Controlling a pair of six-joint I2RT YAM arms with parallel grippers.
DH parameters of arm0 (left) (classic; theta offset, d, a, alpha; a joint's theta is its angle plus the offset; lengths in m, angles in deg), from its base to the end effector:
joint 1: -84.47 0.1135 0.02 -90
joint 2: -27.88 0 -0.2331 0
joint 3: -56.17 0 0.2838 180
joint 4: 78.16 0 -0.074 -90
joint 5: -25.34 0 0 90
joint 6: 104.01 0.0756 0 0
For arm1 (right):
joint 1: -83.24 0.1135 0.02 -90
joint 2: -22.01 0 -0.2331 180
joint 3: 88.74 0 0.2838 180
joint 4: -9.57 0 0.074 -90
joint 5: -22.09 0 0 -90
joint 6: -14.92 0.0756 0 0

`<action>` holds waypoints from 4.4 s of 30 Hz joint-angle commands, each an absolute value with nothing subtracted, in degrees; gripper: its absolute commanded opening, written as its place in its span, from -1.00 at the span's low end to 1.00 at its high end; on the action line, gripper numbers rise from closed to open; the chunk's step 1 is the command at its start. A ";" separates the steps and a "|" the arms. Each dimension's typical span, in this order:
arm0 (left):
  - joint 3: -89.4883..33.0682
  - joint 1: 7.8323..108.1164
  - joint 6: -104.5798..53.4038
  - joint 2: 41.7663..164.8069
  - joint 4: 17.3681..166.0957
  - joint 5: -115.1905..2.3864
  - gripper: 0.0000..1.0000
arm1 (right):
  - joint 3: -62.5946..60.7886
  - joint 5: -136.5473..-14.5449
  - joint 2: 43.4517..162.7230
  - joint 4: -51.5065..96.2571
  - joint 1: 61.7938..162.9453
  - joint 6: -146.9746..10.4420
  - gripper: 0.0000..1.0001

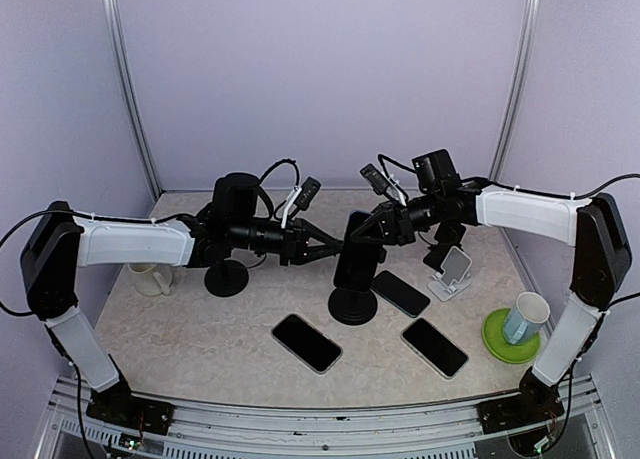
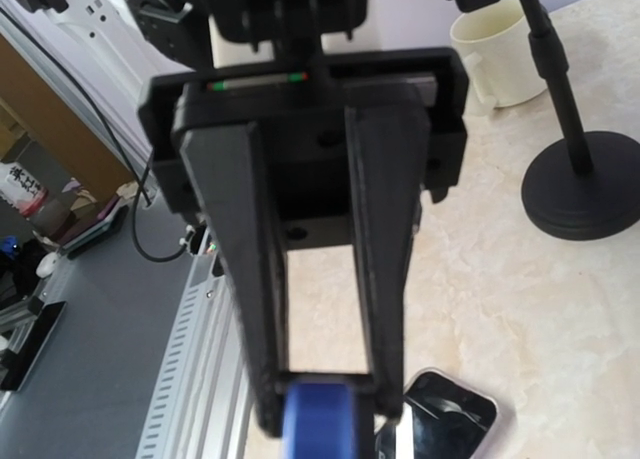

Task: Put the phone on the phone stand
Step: Install the phone onto the phone stand.

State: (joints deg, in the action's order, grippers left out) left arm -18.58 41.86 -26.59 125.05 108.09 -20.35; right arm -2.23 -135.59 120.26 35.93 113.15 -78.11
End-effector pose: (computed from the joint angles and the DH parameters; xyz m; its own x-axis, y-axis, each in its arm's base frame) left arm 0.2840 -0.3330 0.2009 -0.4131 0.1682 -0.8950 0.9101 0.1118 -0.3991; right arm 0.3224 0.2661 0.2231 -0.4907 -0.3055 -0.8160 -0.8475 -0.0500 0.5284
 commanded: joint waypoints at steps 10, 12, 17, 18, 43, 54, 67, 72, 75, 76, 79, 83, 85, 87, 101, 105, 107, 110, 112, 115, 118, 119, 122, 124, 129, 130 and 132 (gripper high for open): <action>-22.20 41.68 -26.51 126.74 105.14 -19.08 -1.00 | -3.24 -130.25 121.54 42.56 108.58 -78.07 -1.00; -21.83 41.59 -26.69 126.59 105.12 -19.87 -1.00 | -2.44 -129.95 121.74 43.50 109.11 -77.99 -1.00; -20.26 41.12 -27.70 125.78 106.36 -21.37 -1.00 | -1.62 -128.54 121.68 44.89 109.87 -77.97 -1.00; -19.97 40.95 -27.68 125.59 106.42 -21.88 -0.99 | -1.61 -128.34 121.61 44.93 109.89 -77.94 -1.00; -19.26 40.26 -28.16 125.91 106.94 -22.61 -0.10 | 0.39 -127.71 122.51 44.97 111.53 -77.28 -1.00; -15.09 40.35 -29.27 121.73 109.22 -25.16 0.68 | 2.24 -127.18 123.90 47.76 112.75 -78.60 -1.00; -10.08 40.35 -31.13 118.76 110.57 -30.14 0.75 | 6.52 -121.18 125.07 55.57 113.65 -81.88 -1.00; -9.66 40.35 -31.54 119.51 110.31 -31.61 0.75 | 8.14 -119.06 125.53 58.48 113.87 -83.20 -1.00; -9.61 40.35 -31.93 119.88 110.60 -31.87 0.75 | 8.75 -117.98 125.78 59.61 114.00 -83.75 -1.00; -9.60 40.35 -32.13 119.95 110.71 -31.92 0.75 | 8.94 -117.85 125.95 60.11 114.13 -84.11 -1.00; -9.82 40.33 -32.24 120.24 110.86 -31.97 0.75 | 9.56 -117.38 126.47 61.53 114.39 -85.00 -1.00; -9.98 40.35 -32.24 120.51 110.65 -32.14 0.75 | 9.87 -116.86 126.92 62.58 114.59 -85.60 -1.00; -9.92 40.35 -32.30 120.52 110.67 -32.26 0.75 | 9.97 -116.82 126.95 62.73 114.71 -85.63 -1.00; -9.99 40.35 -32.45 120.67 110.71 -32.41 0.74 | 10.23 -116.61 127.16 62.98 114.75 -85.63 -1.00; -10.09 40.27 -32.81 120.70 110.75 -33.11 0.75 | 11.93 -117.92 124.77 61.13 114.88 -84.03 -0.16; -10.30 40.33 -32.75 120.65 110.53 -33.37 0.75 | 12.16 -118.25 123.37 60.09 114.80 -83.23 0.25; -10.92 40.35 -32.58 120.88 109.99 -33.78 0.75 | 11.98 -117.75 122.60 59.40 114.84 -82.70 0.42; -12.38 40.42 -31.84 121.42 108.20 -34.69 0.75 | 11.90 -116.50 121.55 58.75 114.79 -81.73 0.68; -13.74 40.52 -31.10 121.97 106.92 -34.81 0.75 | 11.95 -116.16 120.72 58.06 114.75 -80.98 0.87; -15.56 40.69 -30.42 122.71 105.58 -34.13 0.76 | 11.97 -115.83 119.36 57.09 114.80 -79.92 1.00; -17.31 40.70 -30.12 123.45 104.51 -33.36 0.76 | 12.00 -115.44 118.34 56.82 114.74 -79.50 1.00; -17.83 40.70 -30.03 123.69 104.14 -33.10 0.76 | 12.02 -115.33 118.07 56.92 114.71 -79.48 1.00; -18.92 40.62 -29.85 124.21 103.48 -32.17 0.75 | 11.60 -114.33 117.20 56.86 114.71 -78.95 1.00; -19.49 40.62 -29.81 124.61 103.14 -31.39 0.73 | 11.17 -113.07 116.44 56.52 114.63 -78.43 1.00; -20.89 40.62 -29.44 125.47 102.16 -29.34 0.61 | 8.98 -111.32 113.91 54.97 113.71 -76.72 1.00; -21.17 40.62 -29.44 125.56 101.97 -28.96 0.59 | 8.38 -111.06 113.37 54.44 113.43 -76.36 1.00; -21.51 40.53 -29.36 125.99 101.76 -28.15 0.53 | 7.19 -110.39 112.22 53.62 112.86 -75.62 1.00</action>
State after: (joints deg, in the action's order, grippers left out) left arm -19.33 40.42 -30.28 124.91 102.95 -30.82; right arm 9.26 -112.46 115.76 56.06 114.27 -77.87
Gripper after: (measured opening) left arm 0.791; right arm 0.998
